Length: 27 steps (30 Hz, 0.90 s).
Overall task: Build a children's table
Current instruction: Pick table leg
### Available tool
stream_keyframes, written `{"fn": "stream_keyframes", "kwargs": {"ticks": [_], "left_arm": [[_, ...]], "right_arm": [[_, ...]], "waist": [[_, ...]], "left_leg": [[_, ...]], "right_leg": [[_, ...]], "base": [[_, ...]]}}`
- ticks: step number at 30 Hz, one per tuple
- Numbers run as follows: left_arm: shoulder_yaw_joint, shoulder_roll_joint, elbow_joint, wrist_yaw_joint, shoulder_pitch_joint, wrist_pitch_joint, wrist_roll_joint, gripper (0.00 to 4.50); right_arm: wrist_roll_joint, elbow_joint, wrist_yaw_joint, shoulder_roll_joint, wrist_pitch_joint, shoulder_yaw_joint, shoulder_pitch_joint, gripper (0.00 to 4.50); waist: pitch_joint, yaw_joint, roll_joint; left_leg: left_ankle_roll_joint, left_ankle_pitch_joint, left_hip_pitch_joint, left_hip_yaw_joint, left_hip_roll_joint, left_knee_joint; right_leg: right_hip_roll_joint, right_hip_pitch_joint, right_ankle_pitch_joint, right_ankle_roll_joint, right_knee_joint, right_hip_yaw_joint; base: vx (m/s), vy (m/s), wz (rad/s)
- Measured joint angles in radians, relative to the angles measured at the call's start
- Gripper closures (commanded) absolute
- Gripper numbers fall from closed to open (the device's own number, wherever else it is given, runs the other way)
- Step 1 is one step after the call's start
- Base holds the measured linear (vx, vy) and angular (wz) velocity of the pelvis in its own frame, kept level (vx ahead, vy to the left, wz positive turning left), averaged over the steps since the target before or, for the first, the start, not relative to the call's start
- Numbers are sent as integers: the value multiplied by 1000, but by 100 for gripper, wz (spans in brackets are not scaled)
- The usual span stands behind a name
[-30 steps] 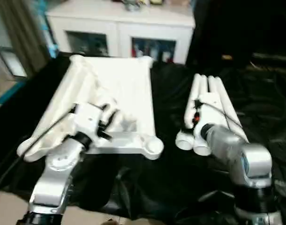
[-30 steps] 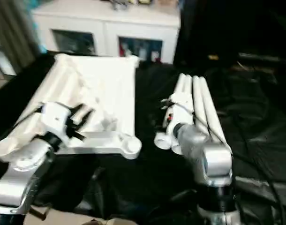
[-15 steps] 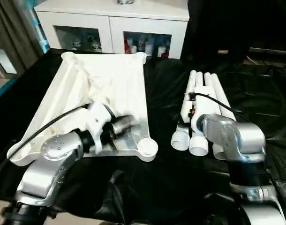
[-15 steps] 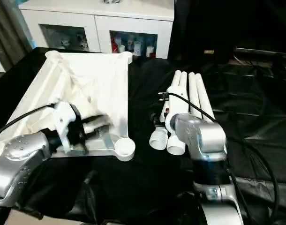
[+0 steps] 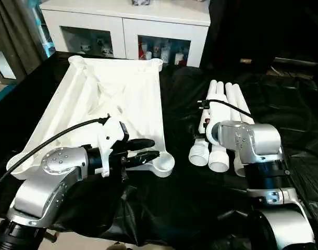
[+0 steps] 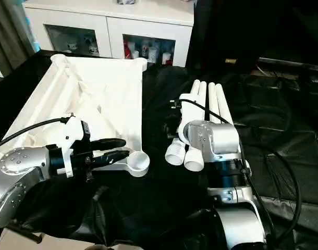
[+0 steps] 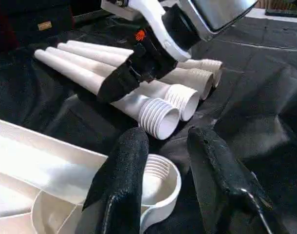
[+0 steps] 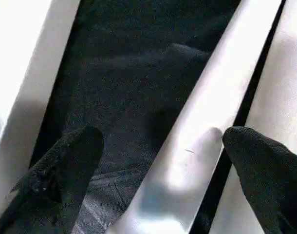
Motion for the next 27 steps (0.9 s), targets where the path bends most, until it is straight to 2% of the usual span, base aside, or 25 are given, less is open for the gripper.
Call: {"fn": "stream_keyframes", "kwargs": {"ticks": [9, 13, 27], "left_arm": [[-3, 7, -1, -8, 0, 6, 0, 288], [-4, 13, -7, -10, 0, 7, 0, 288], [-24, 14, -16, -30, 0, 23, -2, 288]], "right_arm": [[-3, 55, -18, 3, -12, -41, -21, 0], [9, 78, -17, 12, -12, -78, -29, 0], [28, 210, 6, 20, -15, -108, -67, 0]], "waist": [[0, -1, -1], [0, -1, -1], [-1, 1, -6]], "left_leg": [[-2, 1, 0, 0, 0, 0], [-2, 1, 0, 0, 0, 0], [-2, 1, 1, 0, 0, 0]], "right_leg": [[0, 0, 2, -3, 1, 0], [0, 0, 2, -3, 1, 0], [0, 1, 1, -2, 1, 0]], "base": [[0, 0, 0], [0, 0, 0], [0, 0, 0]]}}
